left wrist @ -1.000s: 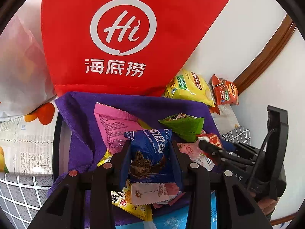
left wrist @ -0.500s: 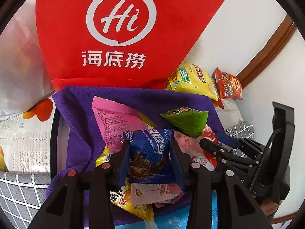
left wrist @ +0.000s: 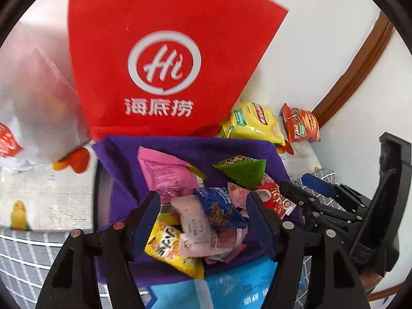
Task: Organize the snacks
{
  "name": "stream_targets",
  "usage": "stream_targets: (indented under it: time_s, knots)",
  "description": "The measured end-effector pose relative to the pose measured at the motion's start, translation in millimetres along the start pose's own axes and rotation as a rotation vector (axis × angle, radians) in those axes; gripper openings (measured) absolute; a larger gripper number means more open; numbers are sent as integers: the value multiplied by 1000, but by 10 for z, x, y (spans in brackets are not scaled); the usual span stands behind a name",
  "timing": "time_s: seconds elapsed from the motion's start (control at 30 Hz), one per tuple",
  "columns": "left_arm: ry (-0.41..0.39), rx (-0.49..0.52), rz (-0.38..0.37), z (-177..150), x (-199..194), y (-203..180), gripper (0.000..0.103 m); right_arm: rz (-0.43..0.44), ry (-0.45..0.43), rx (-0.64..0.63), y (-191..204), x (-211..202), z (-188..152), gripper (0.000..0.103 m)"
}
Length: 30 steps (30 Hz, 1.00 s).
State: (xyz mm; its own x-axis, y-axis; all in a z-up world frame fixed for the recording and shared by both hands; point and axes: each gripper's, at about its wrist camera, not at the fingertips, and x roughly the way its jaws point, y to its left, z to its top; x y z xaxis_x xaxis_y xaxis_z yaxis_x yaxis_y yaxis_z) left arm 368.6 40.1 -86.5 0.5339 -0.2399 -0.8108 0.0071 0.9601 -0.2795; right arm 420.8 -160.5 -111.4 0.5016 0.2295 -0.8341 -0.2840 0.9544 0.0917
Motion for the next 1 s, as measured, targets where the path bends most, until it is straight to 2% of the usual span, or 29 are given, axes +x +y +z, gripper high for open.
stream_targets:
  time_s: [0.23, 0.47, 0.6, 0.67, 0.73, 0.83, 1.0]
  knots:
    - [-78, 42, 27, -77, -481, -97, 72, -22, -3, -17, 146, -327, -107, 57]
    - [-66, 65, 39, -397, -729, -168, 73, -79, -24, -2, 178, -815, -463, 57]
    - [-99, 79, 35, -647, -1000, -268, 82, -83, -33, 20, 194, -1100, -704, 57]
    - [-119, 89, 29, -796, -1147, -330, 86, -95, -37, 33, 214, -1253, -849, 63]
    - [-137, 106, 22, -962, -1282, -405, 90, -103, -54, 39, 245, -1409, -997, 80]
    - [-148, 138, 41, -1175, -1414, -515, 94, -125, -89, 36, 296, -1637, -1214, 87]
    - [-148, 164, 64, -1457, -1587, -601, 94, -137, -111, 37, 315, -1903, -1488, 92]
